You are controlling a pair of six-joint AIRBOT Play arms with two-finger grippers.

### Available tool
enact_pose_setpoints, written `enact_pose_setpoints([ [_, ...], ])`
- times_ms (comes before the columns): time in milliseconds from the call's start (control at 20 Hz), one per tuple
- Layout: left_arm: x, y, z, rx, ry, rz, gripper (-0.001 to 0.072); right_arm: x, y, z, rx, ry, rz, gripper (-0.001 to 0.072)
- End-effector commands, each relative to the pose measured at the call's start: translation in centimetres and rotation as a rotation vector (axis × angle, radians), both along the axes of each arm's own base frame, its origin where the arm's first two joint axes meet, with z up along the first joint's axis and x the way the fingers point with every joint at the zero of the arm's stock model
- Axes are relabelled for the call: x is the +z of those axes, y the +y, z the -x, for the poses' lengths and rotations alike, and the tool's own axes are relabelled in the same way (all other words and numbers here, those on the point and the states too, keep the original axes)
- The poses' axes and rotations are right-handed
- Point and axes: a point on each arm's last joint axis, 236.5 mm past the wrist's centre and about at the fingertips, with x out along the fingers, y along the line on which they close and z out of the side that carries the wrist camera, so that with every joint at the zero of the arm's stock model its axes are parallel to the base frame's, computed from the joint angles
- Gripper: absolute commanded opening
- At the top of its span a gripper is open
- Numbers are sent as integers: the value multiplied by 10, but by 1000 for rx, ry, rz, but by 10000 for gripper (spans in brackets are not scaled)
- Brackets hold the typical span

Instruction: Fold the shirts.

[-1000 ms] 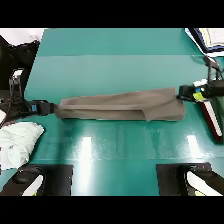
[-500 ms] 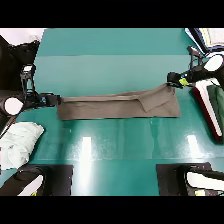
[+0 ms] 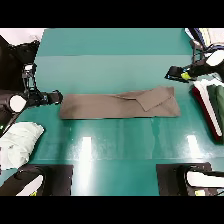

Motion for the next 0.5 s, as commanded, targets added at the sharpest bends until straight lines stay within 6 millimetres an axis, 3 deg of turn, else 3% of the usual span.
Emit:
enact_pose_setpoints([
  [0, -2, -5, 6, 1, 37, 30, 242, -1, -31, 38, 76, 140, 16, 574],
  [50, -4, -6, 9, -1, 53, 34, 24, -9, -44, 47, 62, 175, 5, 599],
  [150, -8, -7, 14, -5, 79, 35, 37, -25, -56, 58, 31, 193, -94, 703],
  [300, -11, -11, 20, -7, 111, 53, 37, -45, -46, 65, 20, 189, -341, 703],
  [450, -13, -18, 25, -7, 139, 92, 37, -72, -44, 71, 14, 267, -432, 703],
])
